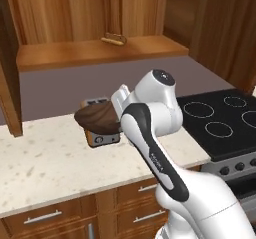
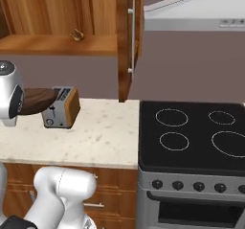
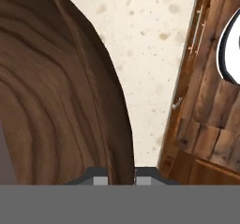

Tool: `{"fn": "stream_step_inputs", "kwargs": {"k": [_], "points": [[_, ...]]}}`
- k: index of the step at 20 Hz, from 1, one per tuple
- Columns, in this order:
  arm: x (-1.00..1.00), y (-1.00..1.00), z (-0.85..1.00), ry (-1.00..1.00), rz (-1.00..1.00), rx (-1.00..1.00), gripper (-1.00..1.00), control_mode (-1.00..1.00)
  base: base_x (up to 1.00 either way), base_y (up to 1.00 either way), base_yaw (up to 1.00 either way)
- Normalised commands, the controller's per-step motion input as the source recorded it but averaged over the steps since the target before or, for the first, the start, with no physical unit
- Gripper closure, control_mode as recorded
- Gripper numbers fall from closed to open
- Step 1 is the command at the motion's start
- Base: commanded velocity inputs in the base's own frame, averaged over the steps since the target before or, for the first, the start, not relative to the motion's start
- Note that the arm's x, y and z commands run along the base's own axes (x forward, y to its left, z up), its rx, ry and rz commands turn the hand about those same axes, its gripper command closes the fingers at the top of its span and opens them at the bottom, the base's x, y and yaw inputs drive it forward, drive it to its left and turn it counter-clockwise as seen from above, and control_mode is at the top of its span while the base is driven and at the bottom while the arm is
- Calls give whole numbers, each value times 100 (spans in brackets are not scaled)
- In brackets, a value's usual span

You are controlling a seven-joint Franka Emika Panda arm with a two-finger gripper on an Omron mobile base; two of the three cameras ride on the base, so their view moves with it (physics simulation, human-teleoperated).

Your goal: Pick the mug and place it in the sink. Pick the bowl and place it in the open cabinet and then close the cabinet.

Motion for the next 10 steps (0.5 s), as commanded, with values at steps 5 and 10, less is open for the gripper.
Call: {"fn": "stream_step_inputs", "kwargs": {"k": [5,10], "points": [[0,0,0,0,0,0,100,100,29,38,0],[0,0,0,0,0,0,100,100,0,-1,-1]]}}
